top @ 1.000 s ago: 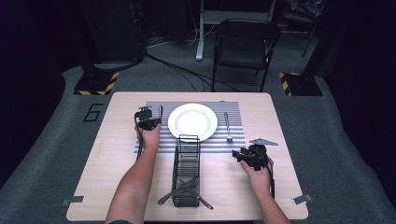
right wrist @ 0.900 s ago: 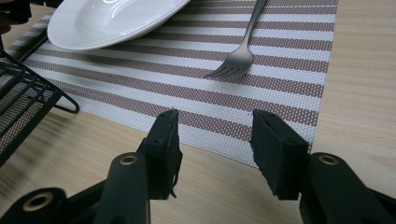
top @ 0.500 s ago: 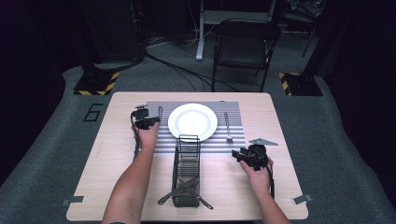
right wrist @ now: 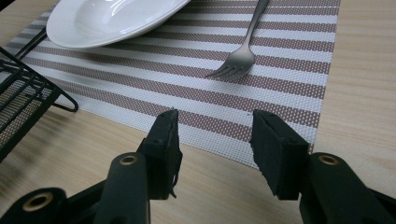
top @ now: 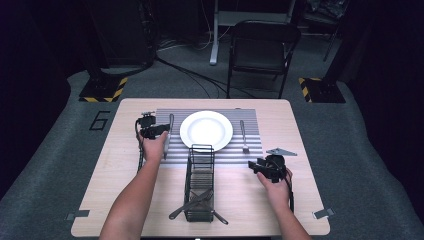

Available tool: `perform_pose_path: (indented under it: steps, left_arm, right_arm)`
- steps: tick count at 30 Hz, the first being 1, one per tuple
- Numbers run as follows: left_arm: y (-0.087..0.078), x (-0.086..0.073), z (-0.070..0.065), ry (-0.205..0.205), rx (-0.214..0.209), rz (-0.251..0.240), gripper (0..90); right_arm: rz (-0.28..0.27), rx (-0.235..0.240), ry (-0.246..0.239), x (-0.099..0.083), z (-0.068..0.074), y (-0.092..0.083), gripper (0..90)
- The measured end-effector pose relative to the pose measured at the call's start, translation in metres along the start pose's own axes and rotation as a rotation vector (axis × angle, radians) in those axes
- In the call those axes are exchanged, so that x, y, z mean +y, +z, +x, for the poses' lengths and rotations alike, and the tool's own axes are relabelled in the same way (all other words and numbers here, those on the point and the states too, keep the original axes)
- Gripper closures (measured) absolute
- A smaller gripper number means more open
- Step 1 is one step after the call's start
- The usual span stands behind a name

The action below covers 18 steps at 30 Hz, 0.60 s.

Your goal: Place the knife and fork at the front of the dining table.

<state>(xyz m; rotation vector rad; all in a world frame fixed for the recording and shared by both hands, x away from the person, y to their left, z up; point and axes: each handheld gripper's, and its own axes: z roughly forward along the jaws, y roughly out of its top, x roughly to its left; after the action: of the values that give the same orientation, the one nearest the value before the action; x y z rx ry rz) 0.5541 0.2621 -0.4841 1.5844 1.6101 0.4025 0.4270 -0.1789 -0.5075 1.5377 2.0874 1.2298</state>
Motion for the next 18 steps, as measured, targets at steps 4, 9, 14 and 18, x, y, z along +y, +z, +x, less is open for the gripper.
perform_pose_path:
  steps: [4,9,14,18]
  left_arm:
    - [-0.008,0.0,0.002,0.007,-0.015,0.003,60.6]
    - [-0.018,0.001,0.001,0.017,-0.026,-0.007,55.3]
    - [-0.029,0.0,0.003,0.062,-0.025,-0.006,53.1]
    - [-0.042,-0.001,0.002,0.085,-0.042,-0.011,51.1]
  right_arm:
    - [-0.005,0.002,-0.002,-0.001,0.0,-0.001,51.7]
    - [-0.002,0.004,-0.009,0.0,0.003,0.0,51.5]
    - [-0.009,0.005,-0.006,0.0,0.003,-0.002,51.2]
    - [-0.024,0.003,0.008,0.002,0.001,-0.004,51.0]
